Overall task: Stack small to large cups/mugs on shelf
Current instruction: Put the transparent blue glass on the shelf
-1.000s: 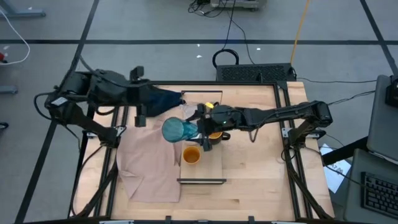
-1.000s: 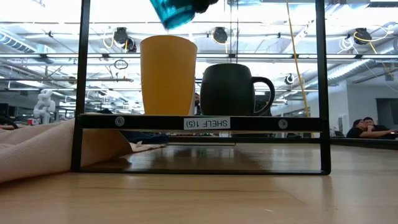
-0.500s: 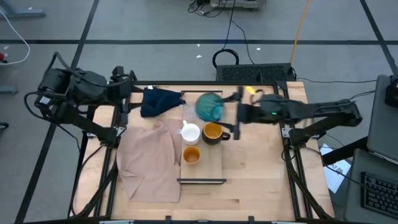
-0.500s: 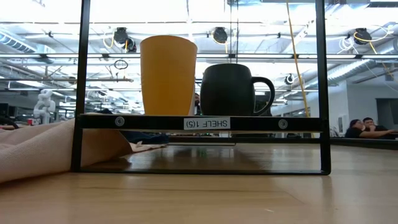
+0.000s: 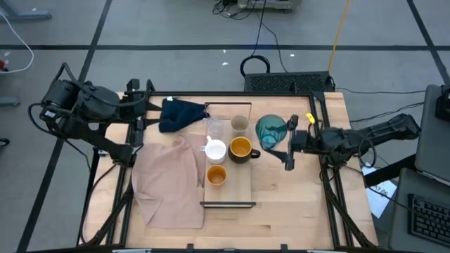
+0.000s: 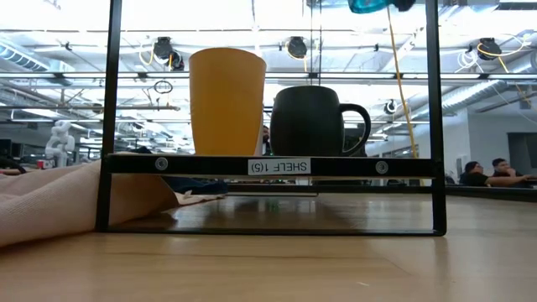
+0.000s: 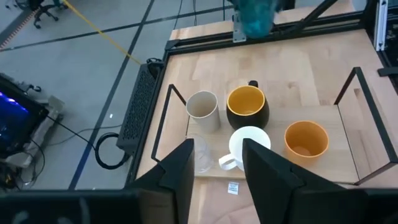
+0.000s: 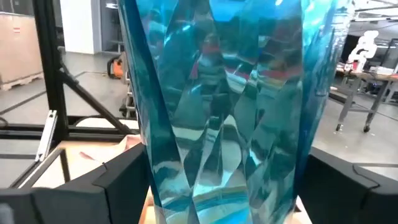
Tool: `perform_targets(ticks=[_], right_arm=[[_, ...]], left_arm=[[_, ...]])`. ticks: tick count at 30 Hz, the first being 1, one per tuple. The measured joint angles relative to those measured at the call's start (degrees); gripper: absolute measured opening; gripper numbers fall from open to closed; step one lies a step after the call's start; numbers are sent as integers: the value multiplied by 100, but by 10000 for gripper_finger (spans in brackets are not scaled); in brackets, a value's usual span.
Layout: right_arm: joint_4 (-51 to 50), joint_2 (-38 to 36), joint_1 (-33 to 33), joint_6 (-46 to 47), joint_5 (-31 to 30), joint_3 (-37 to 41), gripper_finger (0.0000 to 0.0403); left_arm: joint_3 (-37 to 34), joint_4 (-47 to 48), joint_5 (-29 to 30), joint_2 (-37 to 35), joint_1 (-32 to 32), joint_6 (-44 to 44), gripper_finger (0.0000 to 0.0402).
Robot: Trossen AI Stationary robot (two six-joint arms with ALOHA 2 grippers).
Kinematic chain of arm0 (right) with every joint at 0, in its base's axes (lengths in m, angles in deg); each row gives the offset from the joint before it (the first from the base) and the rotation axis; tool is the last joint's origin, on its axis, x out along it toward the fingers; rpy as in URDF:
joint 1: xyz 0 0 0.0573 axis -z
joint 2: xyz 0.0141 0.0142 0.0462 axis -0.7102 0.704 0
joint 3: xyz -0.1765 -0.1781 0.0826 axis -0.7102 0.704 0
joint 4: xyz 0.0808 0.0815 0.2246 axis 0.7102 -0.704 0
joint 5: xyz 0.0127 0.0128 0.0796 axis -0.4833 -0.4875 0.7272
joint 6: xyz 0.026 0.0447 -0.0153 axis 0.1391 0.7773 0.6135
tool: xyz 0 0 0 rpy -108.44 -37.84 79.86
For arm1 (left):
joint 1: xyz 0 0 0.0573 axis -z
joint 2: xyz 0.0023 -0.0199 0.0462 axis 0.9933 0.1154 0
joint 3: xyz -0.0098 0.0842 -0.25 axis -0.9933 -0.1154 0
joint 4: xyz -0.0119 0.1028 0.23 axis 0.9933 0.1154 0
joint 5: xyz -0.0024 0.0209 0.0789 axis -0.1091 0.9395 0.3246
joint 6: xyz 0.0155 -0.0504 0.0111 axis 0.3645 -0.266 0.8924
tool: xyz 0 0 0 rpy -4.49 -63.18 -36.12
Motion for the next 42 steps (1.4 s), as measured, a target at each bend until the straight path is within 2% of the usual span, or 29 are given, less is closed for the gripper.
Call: perform_targets(ticks=[4,19,42], right_arm=[[504,13,-266,11,-204,476,320],[2945,569,-1019,218,-228,1988,320],[5725,3013,-1132,90,-165,2120,320]], left_arm=[[0,2,2,2,0,-91,138],[0,15,304,35,-4,-408,138],[-4,-236,409,199,-4,-513,138]])
